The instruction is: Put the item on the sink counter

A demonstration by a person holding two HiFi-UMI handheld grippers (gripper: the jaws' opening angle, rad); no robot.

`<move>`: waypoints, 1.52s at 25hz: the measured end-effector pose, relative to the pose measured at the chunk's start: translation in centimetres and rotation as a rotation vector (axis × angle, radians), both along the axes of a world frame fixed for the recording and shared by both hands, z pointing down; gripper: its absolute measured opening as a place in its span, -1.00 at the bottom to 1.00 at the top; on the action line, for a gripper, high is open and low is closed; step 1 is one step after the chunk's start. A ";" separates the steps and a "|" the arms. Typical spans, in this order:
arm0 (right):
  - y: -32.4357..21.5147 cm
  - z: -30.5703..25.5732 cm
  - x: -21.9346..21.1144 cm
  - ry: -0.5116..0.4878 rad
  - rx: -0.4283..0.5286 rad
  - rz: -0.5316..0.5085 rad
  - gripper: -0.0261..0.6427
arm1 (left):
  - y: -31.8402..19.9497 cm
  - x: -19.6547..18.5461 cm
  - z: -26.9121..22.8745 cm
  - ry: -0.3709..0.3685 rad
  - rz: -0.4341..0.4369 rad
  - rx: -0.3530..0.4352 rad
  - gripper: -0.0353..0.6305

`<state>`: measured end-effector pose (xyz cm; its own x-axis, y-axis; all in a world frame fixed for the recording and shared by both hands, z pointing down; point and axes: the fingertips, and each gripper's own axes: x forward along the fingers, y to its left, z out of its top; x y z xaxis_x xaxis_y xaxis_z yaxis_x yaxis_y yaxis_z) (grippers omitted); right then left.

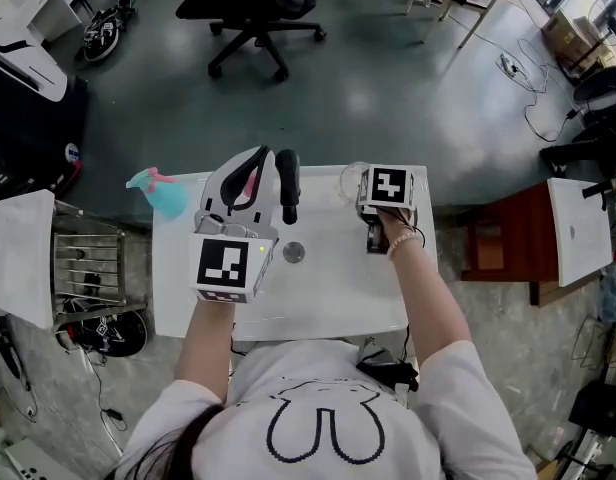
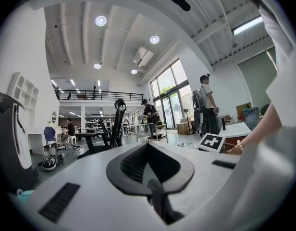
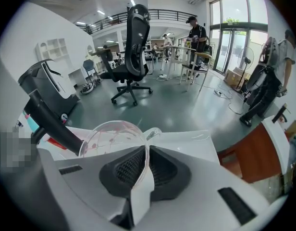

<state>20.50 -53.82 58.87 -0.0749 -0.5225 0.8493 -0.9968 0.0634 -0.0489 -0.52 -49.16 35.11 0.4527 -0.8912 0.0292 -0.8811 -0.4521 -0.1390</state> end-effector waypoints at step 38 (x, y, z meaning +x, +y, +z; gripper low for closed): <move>7.2 -13.5 0.5 -0.233 0.519 -0.139 -0.29 | 6.1 3.7 -3.6 0.000 0.047 0.068 -0.87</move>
